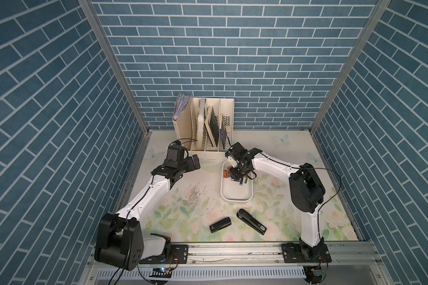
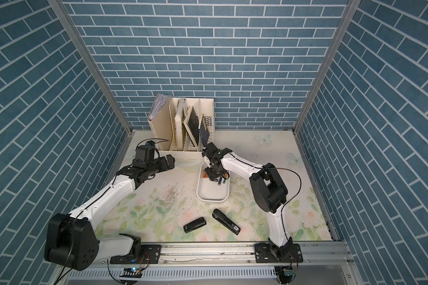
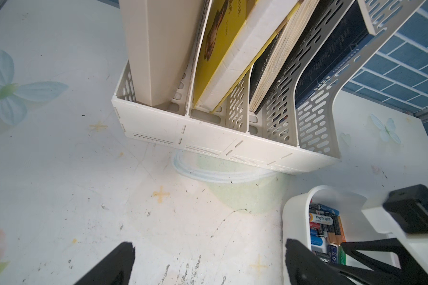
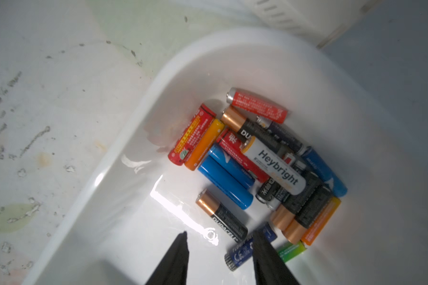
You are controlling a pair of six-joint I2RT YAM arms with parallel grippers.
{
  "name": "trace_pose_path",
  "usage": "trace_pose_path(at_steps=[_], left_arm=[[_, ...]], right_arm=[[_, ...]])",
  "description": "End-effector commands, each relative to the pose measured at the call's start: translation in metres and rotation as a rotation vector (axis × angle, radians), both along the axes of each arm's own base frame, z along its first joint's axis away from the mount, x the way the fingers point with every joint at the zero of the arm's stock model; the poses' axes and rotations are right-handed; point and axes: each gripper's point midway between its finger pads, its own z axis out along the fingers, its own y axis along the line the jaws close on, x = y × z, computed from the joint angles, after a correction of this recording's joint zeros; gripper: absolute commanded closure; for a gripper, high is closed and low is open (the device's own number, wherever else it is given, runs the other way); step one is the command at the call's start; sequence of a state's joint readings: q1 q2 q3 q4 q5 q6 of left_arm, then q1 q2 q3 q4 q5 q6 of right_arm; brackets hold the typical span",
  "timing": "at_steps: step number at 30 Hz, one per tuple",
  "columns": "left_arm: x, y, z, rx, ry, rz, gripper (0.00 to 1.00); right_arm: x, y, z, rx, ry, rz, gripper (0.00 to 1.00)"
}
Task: Take the batteries out of the storage box
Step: Pick up the battery from the storage box.
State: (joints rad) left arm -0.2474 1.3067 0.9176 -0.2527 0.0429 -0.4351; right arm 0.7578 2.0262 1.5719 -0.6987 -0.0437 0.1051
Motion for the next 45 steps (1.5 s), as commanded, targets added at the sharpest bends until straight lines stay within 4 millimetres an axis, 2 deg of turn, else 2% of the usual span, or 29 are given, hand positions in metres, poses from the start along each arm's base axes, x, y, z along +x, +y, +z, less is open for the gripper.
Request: trace_pose_path(at_steps=[1,20,31,39,45], left_arm=[[-0.006,-0.003,-0.014,0.002,0.045,-0.01,0.0],[-0.008,-0.007,-0.025,0.005,0.074,-0.012,0.0],[-0.01,-0.007,-0.028,0.008,0.085,-0.005,0.0],[-0.01,-0.009,-0.03,0.015,0.097,-0.01,0.0],[-0.007,-0.012,-0.029,0.041,0.107,-0.015,0.0]], right_arm=[[-0.007,0.001,-0.015,-0.014,0.03,0.038,0.57],[-0.01,-0.001,-0.047,-0.042,0.057,0.069,0.67],[-0.013,-0.003,-0.051,-0.047,0.062,0.072,0.79],[-0.013,-0.002,-0.045,-0.037,0.054,0.065,0.83],[-0.014,0.005,-0.023,0.031,0.056,0.04,0.83]])
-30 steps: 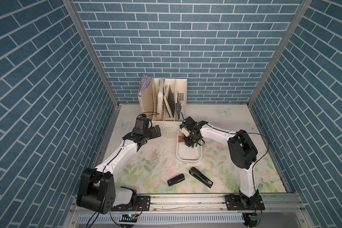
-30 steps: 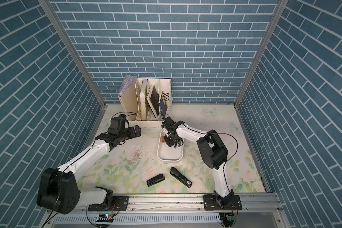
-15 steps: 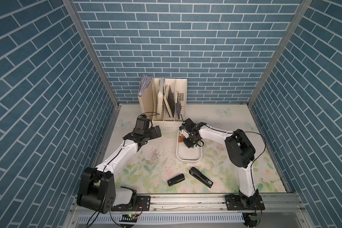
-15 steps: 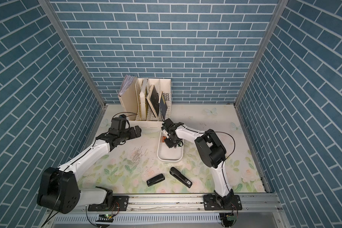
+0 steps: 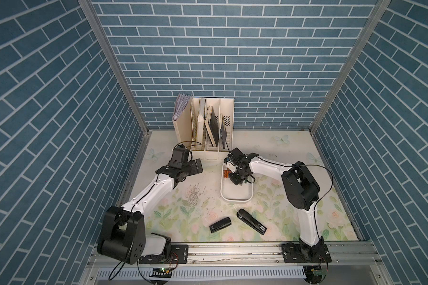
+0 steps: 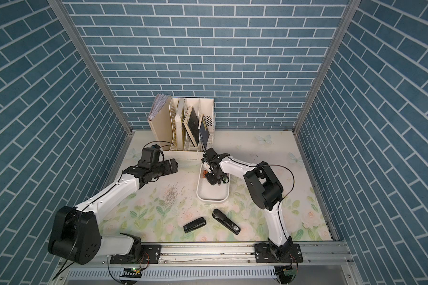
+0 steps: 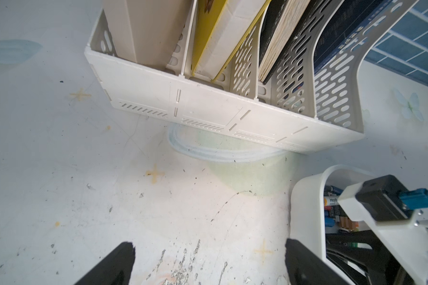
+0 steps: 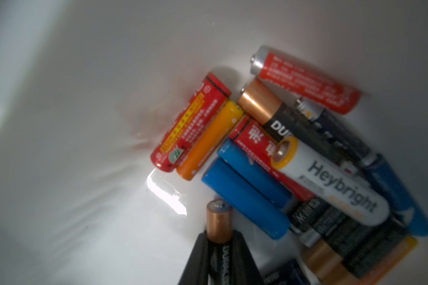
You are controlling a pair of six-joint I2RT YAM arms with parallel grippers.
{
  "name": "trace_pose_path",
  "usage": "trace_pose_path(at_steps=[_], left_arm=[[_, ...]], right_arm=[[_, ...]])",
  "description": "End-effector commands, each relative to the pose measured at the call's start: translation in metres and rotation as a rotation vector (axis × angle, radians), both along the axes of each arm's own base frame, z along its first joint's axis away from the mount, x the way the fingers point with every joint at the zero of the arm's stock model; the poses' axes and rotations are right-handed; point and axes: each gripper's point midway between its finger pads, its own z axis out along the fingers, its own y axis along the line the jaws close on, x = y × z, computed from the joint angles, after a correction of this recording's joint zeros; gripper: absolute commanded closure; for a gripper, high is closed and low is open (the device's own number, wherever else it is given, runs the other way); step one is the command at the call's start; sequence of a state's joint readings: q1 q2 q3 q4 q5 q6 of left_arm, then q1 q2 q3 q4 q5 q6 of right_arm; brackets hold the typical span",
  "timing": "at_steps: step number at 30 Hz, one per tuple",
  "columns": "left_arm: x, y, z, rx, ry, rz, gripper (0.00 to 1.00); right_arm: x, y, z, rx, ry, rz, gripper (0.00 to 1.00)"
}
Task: Take the batteries out of the storage box
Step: Pick up the battery from the storage box, then place the battery at the center of the board.
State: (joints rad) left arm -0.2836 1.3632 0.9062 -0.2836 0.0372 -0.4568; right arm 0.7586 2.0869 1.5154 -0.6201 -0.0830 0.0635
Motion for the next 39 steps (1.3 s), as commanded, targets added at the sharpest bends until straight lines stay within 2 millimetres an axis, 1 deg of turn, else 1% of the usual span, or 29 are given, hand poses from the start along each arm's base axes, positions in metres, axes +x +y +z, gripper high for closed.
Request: trace_pose_path(at_steps=[1,5,10,12,17,18,21,24,27,28,32,34,39], left_arm=[[0.002,-0.002,0.003,0.031,0.008,-0.001,0.0],[0.005,-0.007,0.004,0.042,0.011,-0.014,0.0],[0.01,-0.014,0.006,0.056,0.018,-0.032,0.0],[0.011,-0.02,0.008,0.056,0.014,-0.051,0.0],[0.015,-0.034,0.01,0.067,0.014,-0.086,0.0],[0.016,-0.036,0.01,0.067,0.015,-0.09,0.0],[0.019,-0.044,0.01,0.071,0.021,-0.105,0.0],[0.022,-0.051,0.009,0.078,0.026,-0.117,0.0],[0.023,-0.059,0.008,0.082,0.029,-0.132,0.0],[0.023,-0.061,0.008,0.082,0.03,-0.136,0.0],[0.022,-0.07,0.005,0.086,0.037,-0.151,0.0],[0.022,-0.073,0.004,0.087,0.042,-0.153,0.0],[0.02,-0.081,0.001,0.088,0.052,-0.164,0.0]], right_arm=[[-0.006,0.002,0.02,0.047,0.011,-0.024,0.83],[-0.003,0.0,0.043,0.089,-0.009,-0.063,0.83],[0.007,-0.015,0.07,0.122,-0.031,-0.13,0.83],[0.011,-0.026,0.08,0.12,-0.044,-0.165,0.83],[0.021,-0.063,0.104,0.127,-0.078,-0.27,0.83],[0.021,-0.069,0.108,0.132,-0.082,-0.289,0.83],[0.024,-0.098,0.112,0.101,-0.105,-0.359,0.83],[0.021,-0.122,0.109,0.077,-0.109,-0.416,0.83],[0.015,-0.138,0.094,0.056,-0.094,-0.459,0.83],[0.012,-0.143,0.085,0.044,-0.082,-0.468,0.83],[0.003,-0.155,0.054,-0.001,-0.044,-0.494,0.83],[0.0,-0.157,0.041,-0.006,-0.026,-0.502,0.83],[-0.003,-0.162,0.018,-0.03,0.003,-0.512,0.83]])
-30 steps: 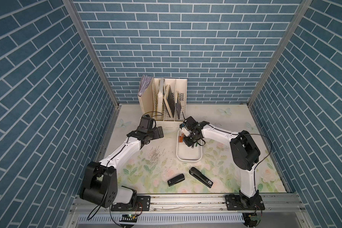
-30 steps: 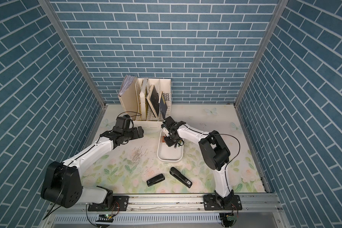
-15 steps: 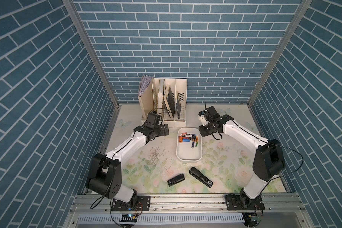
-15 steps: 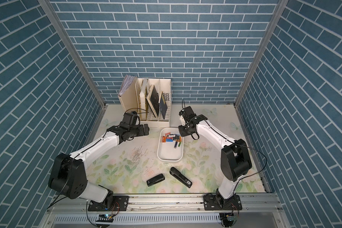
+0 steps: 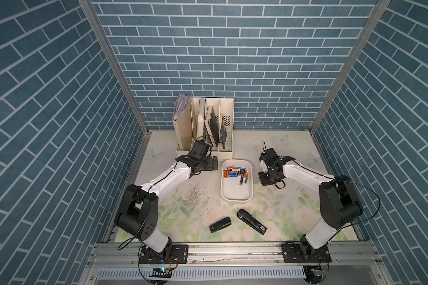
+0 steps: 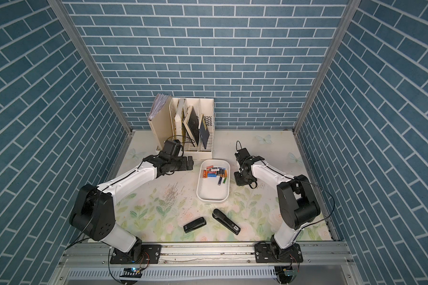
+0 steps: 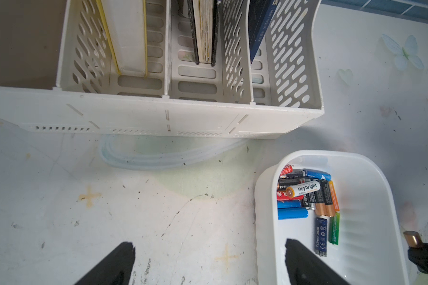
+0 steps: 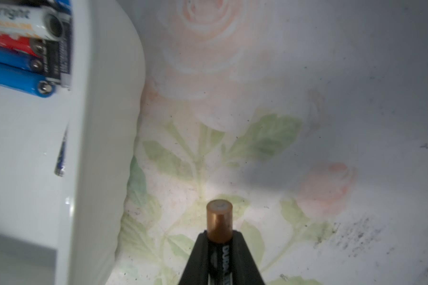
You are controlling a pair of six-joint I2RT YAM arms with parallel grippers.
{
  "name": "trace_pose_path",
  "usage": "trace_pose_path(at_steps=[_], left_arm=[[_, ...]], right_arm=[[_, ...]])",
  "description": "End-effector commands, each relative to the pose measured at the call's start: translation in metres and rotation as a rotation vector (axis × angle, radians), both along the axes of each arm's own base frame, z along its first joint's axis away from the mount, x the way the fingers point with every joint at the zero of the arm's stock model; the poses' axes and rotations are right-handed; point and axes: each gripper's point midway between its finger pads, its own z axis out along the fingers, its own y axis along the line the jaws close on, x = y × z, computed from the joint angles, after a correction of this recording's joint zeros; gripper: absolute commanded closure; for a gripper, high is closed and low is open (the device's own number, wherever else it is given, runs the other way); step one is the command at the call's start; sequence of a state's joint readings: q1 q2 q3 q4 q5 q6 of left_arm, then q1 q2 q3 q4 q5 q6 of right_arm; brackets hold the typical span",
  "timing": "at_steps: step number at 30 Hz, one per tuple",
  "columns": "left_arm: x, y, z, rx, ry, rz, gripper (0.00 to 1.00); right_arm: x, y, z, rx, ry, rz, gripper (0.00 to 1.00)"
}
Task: Take the batteries out of the storage box
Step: Place the battery at the center of the board.
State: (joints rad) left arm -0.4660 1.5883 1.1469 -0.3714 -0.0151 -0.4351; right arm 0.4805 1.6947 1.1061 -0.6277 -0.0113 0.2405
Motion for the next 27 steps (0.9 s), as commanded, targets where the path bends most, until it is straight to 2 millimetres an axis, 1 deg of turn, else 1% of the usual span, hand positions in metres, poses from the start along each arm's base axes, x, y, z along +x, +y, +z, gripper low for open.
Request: trace_pose_path(at_steps=[1,7,13,27], left_arm=[[-0.001,-0.005,0.002,0.013,0.005,-0.004,0.0],[-0.003,-0.011,0.0,0.013,0.011,-0.015,0.0],[-0.005,-0.014,-0.004,0.02,0.021,-0.022,0.0],[-0.008,-0.022,-0.006,0.028,0.024,-0.042,0.0]], right_arm=[[0.007,-0.001,-0.012,0.001,-0.008,-0.044,0.83],[0.006,-0.003,-0.031,-0.011,0.019,-0.045,0.83],[0.004,-0.005,-0.039,-0.021,0.032,-0.05,0.82],[0.0,-0.009,-0.045,-0.037,0.044,-0.051,0.77]])
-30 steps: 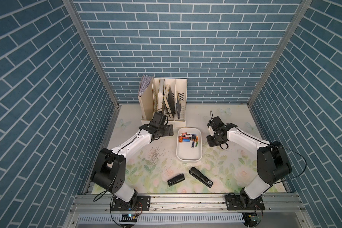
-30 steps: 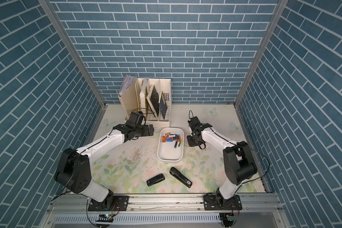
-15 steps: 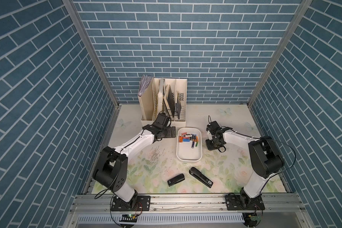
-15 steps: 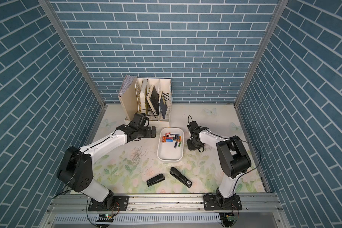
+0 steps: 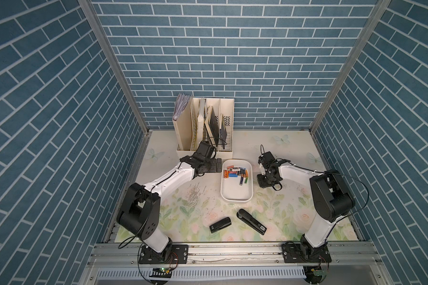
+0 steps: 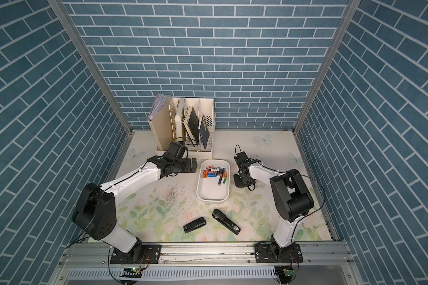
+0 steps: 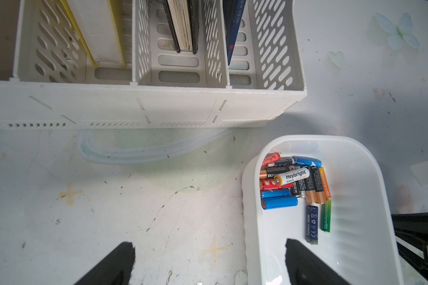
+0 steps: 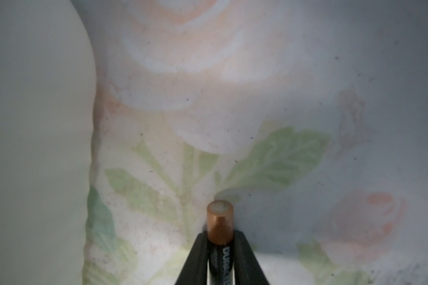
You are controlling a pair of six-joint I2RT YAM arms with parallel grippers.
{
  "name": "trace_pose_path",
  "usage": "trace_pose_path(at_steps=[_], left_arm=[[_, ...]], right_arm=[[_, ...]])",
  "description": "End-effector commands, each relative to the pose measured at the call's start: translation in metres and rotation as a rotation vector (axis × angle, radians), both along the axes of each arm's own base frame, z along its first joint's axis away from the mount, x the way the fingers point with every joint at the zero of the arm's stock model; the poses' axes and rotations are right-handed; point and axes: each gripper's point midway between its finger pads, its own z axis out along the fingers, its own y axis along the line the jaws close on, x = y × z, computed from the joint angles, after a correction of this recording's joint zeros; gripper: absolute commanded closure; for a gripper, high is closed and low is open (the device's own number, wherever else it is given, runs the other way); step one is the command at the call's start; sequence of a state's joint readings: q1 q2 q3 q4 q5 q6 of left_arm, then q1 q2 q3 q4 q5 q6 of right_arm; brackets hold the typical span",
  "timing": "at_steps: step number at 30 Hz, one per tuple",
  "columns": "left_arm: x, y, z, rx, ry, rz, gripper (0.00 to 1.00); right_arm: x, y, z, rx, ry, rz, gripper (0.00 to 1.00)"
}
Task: Take the batteries out of the storage box
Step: Place the battery at the center of the board.
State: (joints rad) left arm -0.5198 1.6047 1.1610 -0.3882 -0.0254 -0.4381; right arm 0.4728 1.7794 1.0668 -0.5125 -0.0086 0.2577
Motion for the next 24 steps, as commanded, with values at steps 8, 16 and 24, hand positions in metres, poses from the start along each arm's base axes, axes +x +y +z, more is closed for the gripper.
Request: trace_pose_path(at_steps=[8,16,24], left_arm=[[0.002,-0.006,0.003,0.018,0.007,0.0,0.0],[0.003,-0.019,0.01,0.039,0.008,-0.018,0.0],[-0.007,-0.04,0.009,0.034,0.019,-0.041,0.0]], right_arm=[[-0.006,-0.009,-0.006,-0.032,0.024,-0.026,0.74],[0.001,-0.007,0.01,-0.021,-0.008,-0.028,0.73],[0.011,-0.001,0.032,0.008,-0.052,-0.023,0.72]])
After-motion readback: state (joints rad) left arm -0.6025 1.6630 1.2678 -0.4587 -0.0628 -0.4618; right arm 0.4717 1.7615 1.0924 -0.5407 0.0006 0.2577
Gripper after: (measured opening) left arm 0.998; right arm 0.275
